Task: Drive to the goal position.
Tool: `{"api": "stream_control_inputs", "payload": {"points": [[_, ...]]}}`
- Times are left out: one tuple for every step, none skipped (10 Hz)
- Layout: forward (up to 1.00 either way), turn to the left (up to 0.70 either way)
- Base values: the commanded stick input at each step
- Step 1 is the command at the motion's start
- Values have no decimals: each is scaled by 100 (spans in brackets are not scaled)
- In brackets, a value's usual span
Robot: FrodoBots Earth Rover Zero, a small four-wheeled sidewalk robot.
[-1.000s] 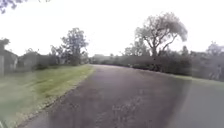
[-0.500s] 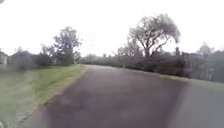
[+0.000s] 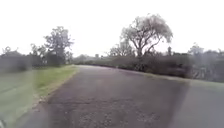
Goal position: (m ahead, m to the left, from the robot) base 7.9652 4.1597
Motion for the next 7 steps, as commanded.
{"api": "stream_control_inputs", "payload": {"points": [[70,27],[70,35],[70,35],[70,35],[70,0],[70,0],[70,0]]}}
